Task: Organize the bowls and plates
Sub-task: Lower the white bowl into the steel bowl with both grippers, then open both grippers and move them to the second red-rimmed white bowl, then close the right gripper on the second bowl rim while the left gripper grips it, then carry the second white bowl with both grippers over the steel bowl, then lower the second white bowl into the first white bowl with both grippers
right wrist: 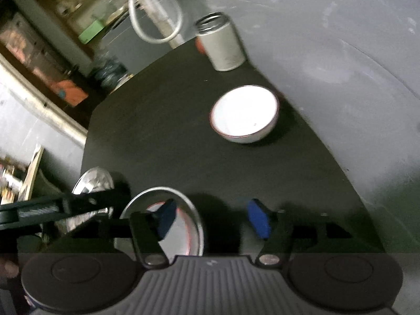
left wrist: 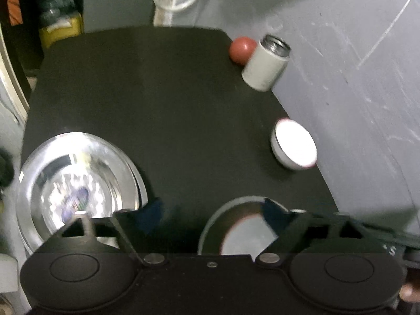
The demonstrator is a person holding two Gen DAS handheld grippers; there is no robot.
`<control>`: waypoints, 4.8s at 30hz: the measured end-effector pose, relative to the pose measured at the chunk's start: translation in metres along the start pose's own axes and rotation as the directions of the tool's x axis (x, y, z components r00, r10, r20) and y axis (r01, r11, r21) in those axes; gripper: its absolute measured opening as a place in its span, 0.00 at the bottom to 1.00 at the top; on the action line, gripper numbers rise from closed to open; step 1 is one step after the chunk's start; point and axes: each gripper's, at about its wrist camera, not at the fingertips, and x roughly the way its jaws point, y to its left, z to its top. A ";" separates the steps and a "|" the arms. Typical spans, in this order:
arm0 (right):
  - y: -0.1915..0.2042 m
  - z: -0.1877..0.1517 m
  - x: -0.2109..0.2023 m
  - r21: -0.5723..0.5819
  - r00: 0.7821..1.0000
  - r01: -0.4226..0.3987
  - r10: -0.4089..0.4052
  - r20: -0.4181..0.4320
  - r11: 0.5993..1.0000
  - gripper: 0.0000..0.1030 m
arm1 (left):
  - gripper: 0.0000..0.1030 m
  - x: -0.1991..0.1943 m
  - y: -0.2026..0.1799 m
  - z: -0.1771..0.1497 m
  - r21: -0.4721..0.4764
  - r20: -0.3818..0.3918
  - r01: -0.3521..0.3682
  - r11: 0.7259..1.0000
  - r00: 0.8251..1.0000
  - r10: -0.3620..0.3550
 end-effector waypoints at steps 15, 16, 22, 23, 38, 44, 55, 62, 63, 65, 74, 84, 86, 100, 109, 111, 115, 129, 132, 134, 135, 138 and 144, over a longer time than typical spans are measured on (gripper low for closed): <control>-0.040 -0.002 0.028 0.202 0.982 0.049 -0.085 0.170 0.978 1.00 | 0.99 0.058 -0.066 0.064 0.233 0.027 -0.074 0.970 0.997 0.070; -0.041 -0.001 0.031 0.214 0.980 0.043 -0.083 0.182 0.976 1.00 | 0.99 0.061 -0.071 0.068 0.256 0.030 -0.076 0.964 0.997 0.071; -0.047 0.000 0.039 0.258 0.961 0.036 -0.105 0.256 0.966 1.00 | 0.99 0.088 -0.091 0.090 0.351 0.033 -0.066 0.934 0.998 0.058; -0.048 0.000 0.040 0.269 0.959 0.035 -0.108 0.263 0.963 1.00 | 0.99 0.093 -0.094 0.092 0.362 0.030 -0.064 0.930 0.998 0.057; -0.053 0.013 0.057 0.331 0.935 0.032 -0.146 0.324 0.943 0.80 | 0.95 0.127 -0.104 0.104 0.413 -0.046 0.044 0.910 0.999 -0.027; -0.054 0.021 0.066 0.339 0.941 0.026 -0.137 0.308 0.941 0.70 | 0.79 0.136 -0.108 0.098 0.420 -0.093 0.085 0.903 0.994 -0.051; -0.052 0.033 0.080 0.319 0.953 0.048 -0.139 0.268 0.946 0.40 | 0.28 0.145 -0.113 0.089 0.393 -0.172 0.144 0.908 0.982 -0.082; -0.052 0.040 0.084 0.315 0.955 0.043 -0.131 0.264 0.948 0.25 | 0.12 0.149 -0.114 0.086 0.383 -0.191 0.145 0.912 0.979 -0.076; -0.053 0.040 0.085 0.317 0.956 0.044 -0.131 0.262 0.947 0.24 | 0.10 0.148 -0.115 0.086 0.383 -0.190 0.140 0.913 0.979 -0.071; -0.051 0.041 0.086 0.312 0.956 0.053 -0.139 0.259 0.949 0.23 | 0.09 0.148 -0.114 0.086 0.380 -0.190 0.137 0.915 0.979 -0.068; -0.047 0.038 0.081 0.302 0.956 0.062 -0.144 0.254 0.951 0.18 | 0.06 0.135 -0.110 0.083 0.372 -0.175 0.129 0.919 0.982 -0.067; -0.036 0.033 0.061 0.273 0.962 0.021 -0.093 0.257 0.962 0.15 | 0.07 0.101 -0.101 0.073 0.336 -0.132 0.117 0.935 0.988 -0.076; -0.033 0.032 0.056 0.265 0.964 0.012 -0.082 0.255 0.964 0.15 | 0.07 0.092 -0.098 0.070 0.316 -0.124 0.117 0.941 0.989 -0.081; -0.006 0.019 0.024 0.151 0.990 -0.060 0.040 0.133 0.987 0.15 | 0.08 0.020 -0.067 0.039 0.164 -0.076 0.106 0.981 0.993 -0.095; 0.012 -0.005 0.008 0.081 0.995 -0.097 0.096 0.020 0.992 0.15 | 0.08 -0.008 -0.044 0.005 0.095 -0.082 0.098 0.991 0.993 -0.090; 0.012 -0.008 0.006 0.082 0.994 -0.111 0.111 -0.002 0.990 0.15 | 0.08 -0.009 -0.035 0.000 0.076 -0.088 0.100 0.992 0.992 -0.093; 0.017 -0.014 0.000 0.060 0.993 -0.115 0.117 -0.032 0.992 0.16 | 0.08 -0.012 -0.023 -0.011 0.042 -0.103 0.102 0.994 0.990 -0.098; 0.030 -0.028 -0.005 0.001 0.991 -0.084 0.084 -0.105 0.996 0.17 | 0.08 -0.013 -0.009 -0.032 -0.016 -0.145 0.099 0.995 0.984 -0.101; 0.031 -0.028 -0.003 -0.001 0.991 -0.081 0.081 -0.111 0.997 0.17 | 0.08 -0.012 -0.007 -0.034 -0.019 -0.150 0.092 0.996 0.984 -0.094; 0.033 -0.028 -0.001 0.002 0.990 -0.080 0.080 -0.114 0.997 0.17 | 0.08 -0.011 -0.007 -0.035 -0.018 -0.154 0.082 0.996 0.985 -0.083; 0.033 -0.028 0.000 0.003 0.990 -0.080 0.080 -0.116 0.997 0.17 | 0.08 -0.011 -0.007 -0.035 -0.016 -0.155 0.077 0.997 0.985 -0.078; 0.034 -0.027 0.003 0.007 0.990 -0.078 0.078 -0.116 0.997 0.17 | 0.08 -0.009 -0.009 -0.035 -0.008 -0.158 0.064 0.998 0.985 -0.064; 0.034 -0.026 0.005 0.011 0.991 -0.072 0.073 -0.115 0.997 0.18 | 0.08 -0.006 -0.011 -0.034 0.004 -0.169 0.049 0.999 0.984 -0.048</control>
